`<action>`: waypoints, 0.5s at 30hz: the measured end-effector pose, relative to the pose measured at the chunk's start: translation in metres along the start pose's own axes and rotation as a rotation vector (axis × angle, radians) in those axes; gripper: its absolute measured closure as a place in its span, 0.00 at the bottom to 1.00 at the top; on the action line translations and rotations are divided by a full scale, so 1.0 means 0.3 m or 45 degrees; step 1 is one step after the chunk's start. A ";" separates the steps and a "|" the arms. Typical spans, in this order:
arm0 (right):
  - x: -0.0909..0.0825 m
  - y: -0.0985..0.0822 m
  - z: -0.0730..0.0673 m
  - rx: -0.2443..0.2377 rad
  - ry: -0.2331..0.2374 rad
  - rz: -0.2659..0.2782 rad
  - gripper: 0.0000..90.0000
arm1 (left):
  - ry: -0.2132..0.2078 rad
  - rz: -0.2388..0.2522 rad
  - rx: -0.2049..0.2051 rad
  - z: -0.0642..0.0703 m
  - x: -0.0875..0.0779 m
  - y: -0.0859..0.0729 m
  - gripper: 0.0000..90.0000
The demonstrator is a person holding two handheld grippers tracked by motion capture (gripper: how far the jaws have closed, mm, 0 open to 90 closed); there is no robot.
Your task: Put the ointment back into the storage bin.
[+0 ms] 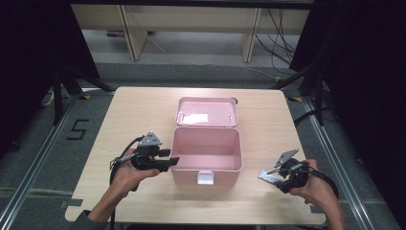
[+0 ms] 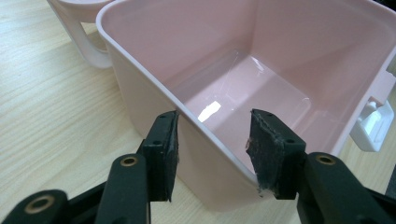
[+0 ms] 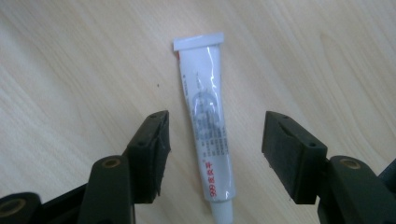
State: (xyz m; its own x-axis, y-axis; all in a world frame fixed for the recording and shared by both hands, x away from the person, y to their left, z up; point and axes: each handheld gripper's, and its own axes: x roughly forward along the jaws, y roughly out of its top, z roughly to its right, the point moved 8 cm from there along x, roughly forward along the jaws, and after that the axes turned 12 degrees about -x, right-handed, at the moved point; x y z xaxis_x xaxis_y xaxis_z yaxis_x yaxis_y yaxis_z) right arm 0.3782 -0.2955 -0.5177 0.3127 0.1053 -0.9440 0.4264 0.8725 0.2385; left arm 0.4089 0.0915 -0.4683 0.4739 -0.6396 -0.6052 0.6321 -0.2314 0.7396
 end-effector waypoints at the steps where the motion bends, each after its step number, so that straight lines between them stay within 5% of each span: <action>1: 0.004 -0.005 0.009 -0.035 0.004 -0.005 0.48 | 0.000 0.000 -0.002 0.000 0.000 0.000 0.58; 5: 0.013 -0.023 0.005 -0.016 0.013 -0.062 0.48 | 0.000 -0.003 -0.001 -0.001 -0.001 0.000 0.58; 15: 0.067 -0.018 0.009 -0.089 0.084 -0.149 0.54 | 0.001 0.002 -0.002 0.000 0.000 0.000 0.58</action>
State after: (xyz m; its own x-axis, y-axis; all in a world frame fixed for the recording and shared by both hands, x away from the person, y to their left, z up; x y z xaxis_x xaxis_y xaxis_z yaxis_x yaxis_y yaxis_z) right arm 0.3845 -0.2995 -0.5372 0.2068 0.0301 -0.9779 0.3955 0.9116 0.1117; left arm 0.4090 0.0914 -0.4683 0.4750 -0.6395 -0.6044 0.6325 -0.2294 0.7398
